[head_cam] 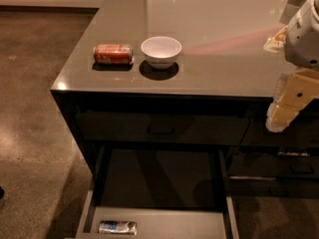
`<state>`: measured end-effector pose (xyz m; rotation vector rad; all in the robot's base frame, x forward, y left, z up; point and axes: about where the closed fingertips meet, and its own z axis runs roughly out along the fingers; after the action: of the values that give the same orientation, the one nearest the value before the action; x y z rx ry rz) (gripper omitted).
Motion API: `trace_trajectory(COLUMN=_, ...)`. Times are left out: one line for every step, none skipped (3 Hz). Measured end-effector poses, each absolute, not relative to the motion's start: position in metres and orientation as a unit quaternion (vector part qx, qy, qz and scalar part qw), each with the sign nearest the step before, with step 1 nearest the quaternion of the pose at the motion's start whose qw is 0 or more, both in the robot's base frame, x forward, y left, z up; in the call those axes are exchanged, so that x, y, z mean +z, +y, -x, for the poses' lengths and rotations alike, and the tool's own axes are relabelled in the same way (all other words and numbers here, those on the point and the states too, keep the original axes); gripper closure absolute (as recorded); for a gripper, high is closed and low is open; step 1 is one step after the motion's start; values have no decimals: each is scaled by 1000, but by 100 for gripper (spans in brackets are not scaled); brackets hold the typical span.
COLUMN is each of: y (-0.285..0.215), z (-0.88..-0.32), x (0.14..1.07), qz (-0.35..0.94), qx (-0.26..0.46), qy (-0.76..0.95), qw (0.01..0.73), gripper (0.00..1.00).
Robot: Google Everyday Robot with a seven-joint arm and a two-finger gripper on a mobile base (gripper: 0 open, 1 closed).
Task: Pick redbull can from middle drawer and place on counter
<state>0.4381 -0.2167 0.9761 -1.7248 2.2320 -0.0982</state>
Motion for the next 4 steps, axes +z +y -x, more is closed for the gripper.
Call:
trace_trajectory(y=-217, z=-438, x=976, qz=603, qx=-34, qy=781, qw=159, gripper=0)
trace_trajectory(y=-200, z=-439, x=956, qz=601, qx=-31, qy=780, qw=170, gripper=0)
trace_trajectory(y=-158, z=-433, x=914, qz=612, qx=-16, qy=768, qw=190, gripper=0)
trace_trajectory(y=-142, z=-434, x=879, qz=618, qx=-14, qy=762, qw=192, gripper=0)
